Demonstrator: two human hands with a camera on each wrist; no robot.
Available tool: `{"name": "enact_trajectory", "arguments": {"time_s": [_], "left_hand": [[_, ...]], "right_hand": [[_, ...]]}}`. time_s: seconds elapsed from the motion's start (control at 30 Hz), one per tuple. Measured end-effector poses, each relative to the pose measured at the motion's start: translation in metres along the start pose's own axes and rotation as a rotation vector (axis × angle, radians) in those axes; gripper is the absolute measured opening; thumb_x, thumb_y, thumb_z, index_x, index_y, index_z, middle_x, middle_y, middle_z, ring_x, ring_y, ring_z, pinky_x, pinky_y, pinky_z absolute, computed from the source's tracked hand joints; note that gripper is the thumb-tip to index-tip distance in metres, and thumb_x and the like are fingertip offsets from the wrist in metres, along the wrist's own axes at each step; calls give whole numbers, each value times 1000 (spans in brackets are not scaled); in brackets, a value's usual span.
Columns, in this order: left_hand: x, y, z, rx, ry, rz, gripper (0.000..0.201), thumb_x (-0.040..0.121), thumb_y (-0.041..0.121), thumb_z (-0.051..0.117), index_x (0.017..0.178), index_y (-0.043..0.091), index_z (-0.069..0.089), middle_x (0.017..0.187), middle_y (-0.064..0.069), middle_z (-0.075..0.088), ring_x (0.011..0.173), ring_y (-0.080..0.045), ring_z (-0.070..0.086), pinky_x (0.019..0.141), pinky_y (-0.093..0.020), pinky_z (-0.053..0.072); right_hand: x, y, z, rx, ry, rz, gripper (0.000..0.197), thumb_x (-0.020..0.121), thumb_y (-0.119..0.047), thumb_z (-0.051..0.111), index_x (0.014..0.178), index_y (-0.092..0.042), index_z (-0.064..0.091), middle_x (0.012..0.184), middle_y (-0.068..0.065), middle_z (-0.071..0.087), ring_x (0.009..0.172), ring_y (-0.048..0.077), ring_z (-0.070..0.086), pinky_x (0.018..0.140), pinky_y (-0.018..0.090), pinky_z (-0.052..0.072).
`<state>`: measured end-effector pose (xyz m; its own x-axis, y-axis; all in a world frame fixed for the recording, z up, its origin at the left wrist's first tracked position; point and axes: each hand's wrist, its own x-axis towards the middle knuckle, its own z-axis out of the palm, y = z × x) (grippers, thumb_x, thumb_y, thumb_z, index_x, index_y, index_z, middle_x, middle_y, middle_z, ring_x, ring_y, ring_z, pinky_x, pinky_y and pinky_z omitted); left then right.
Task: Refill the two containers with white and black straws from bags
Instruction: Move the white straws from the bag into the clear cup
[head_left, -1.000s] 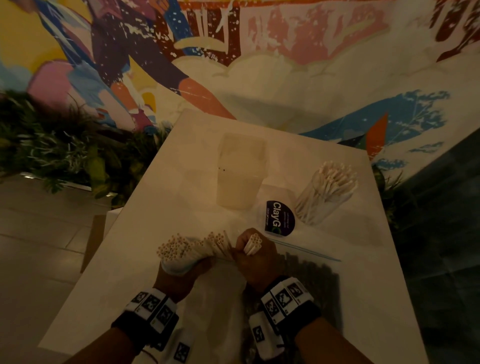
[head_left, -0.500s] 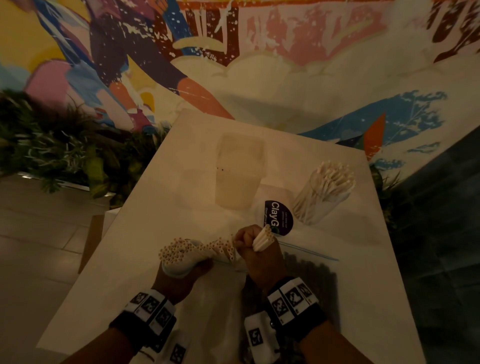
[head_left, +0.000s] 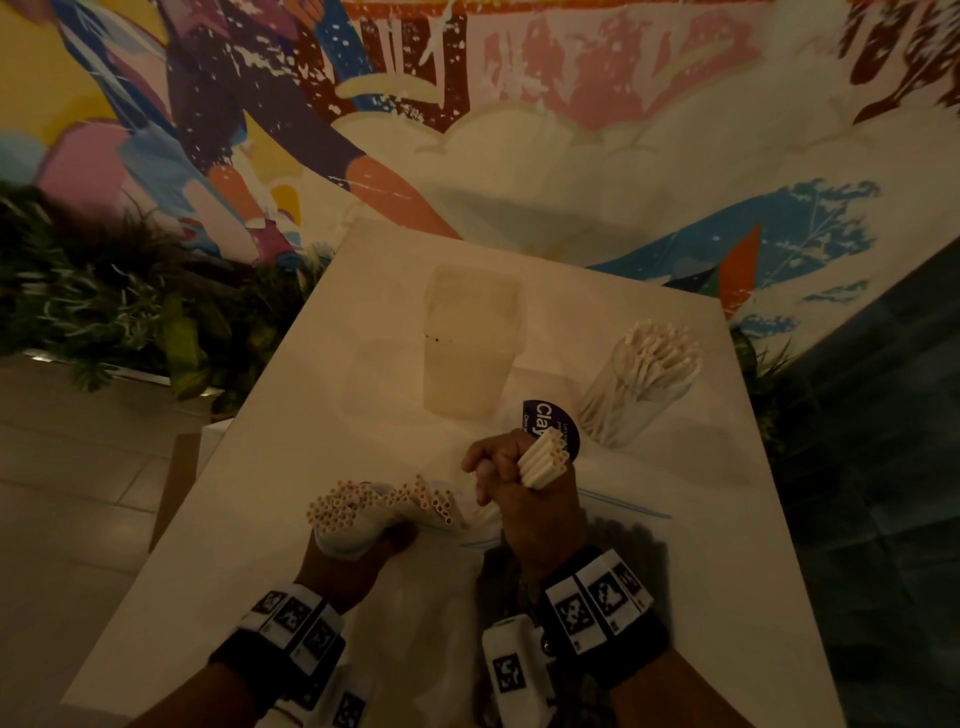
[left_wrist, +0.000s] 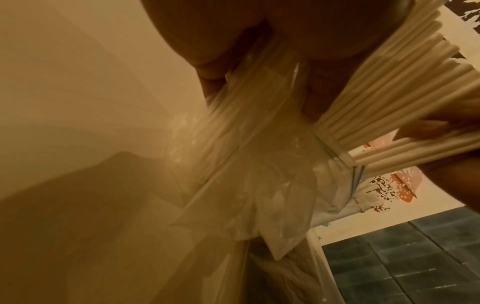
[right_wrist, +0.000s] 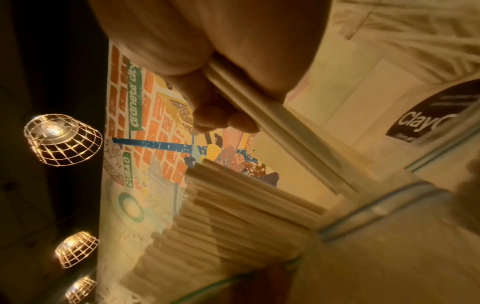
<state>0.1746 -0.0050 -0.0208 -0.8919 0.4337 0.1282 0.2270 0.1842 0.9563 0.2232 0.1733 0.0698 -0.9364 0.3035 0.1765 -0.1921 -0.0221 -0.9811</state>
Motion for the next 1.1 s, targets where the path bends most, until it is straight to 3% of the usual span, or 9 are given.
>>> {"name": "enact_trajectory", "arguments": {"time_s": [0.17, 0.4, 0.5, 0.6, 0.7, 0.77, 0.87, 1.0, 1.1], "left_hand": [[-2, -7, -1, -54, 26, -76, 33, 66, 75, 56, 91, 56, 63, 105, 26, 64, 95, -17, 63, 86, -51, 52], [-5, -16, -2, -89, 25, -174, 56, 56, 80, 61, 93, 39, 69, 98, 12, 70, 95, -5, 64, 87, -45, 53], [-5, -7, -1, -115, 44, -194, 46, 48, 84, 61, 86, 58, 64, 96, 31, 66, 91, 3, 62, 88, -36, 49], [-5, -3, 0, -126, 73, -220, 45, 41, 87, 60, 81, 66, 59, 88, 30, 67, 92, -3, 59, 88, -37, 47], [-6, 3, 0, -106, 57, -222, 38, 45, 79, 67, 81, 66, 59, 90, 42, 61, 89, 1, 60, 89, -39, 48], [-5, 7, 0, -112, 54, -227, 30, 57, 55, 78, 77, 67, 59, 86, 45, 60, 85, 13, 60, 88, -38, 49], [-6, 11, 1, -118, 62, -232, 28, 54, 64, 75, 77, 66, 60, 86, 44, 61, 84, 17, 58, 82, -28, 49], [-7, -2, 2, -90, 88, -240, 61, 71, 3, 75, 73, 63, 62, 82, 40, 63, 81, 15, 60, 84, -37, 50], [-7, 3, 2, -108, 92, -230, 41, 66, 25, 80, 75, 61, 64, 84, 39, 65, 82, 13, 61, 77, -26, 52]], "right_hand": [[8, -27, -6, 227, 62, -96, 49, 67, 17, 46, 54, -30, 48, 70, 8, 59, 52, 10, 48, 44, 20, 34], [54, -83, -66, 201, 233, -274, 45, 62, 17, 50, 54, -28, 52, 68, 0, 64, 58, 10, 52, 46, 17, 33], [80, -105, -106, 120, 443, -400, 41, 73, 6, 53, 55, -31, 54, 65, -7, 63, 57, 10, 52, 47, 22, 33], [97, -116, -134, 25, 571, -521, 39, 79, 5, 56, 64, -29, 46, 67, -5, 63, 59, 12, 53, 52, 26, 38], [109, -97, -153, -25, 647, -439, 39, 84, 12, 49, 67, -22, 40, 66, -8, 61, 56, 10, 53, 53, 25, 40], [113, -78, -158, -86, 642, -344, 38, 83, 13, 50, 65, -20, 40, 69, -2, 61, 57, 10, 54, 53, 25, 43], [120, -71, -163, -99, 589, -323, 39, 82, 14, 51, 64, -19, 41, 65, -7, 61, 59, 11, 56, 53, 24, 45], [128, -73, -163, -67, 587, -351, 37, 82, 14, 52, 67, -17, 39, 64, -6, 57, 64, 13, 57, 54, 24, 46], [126, -50, -162, -175, 584, -212, 36, 82, 15, 51, 65, -15, 39, 62, -5, 61, 60, 11, 59, 55, 23, 48]]}}
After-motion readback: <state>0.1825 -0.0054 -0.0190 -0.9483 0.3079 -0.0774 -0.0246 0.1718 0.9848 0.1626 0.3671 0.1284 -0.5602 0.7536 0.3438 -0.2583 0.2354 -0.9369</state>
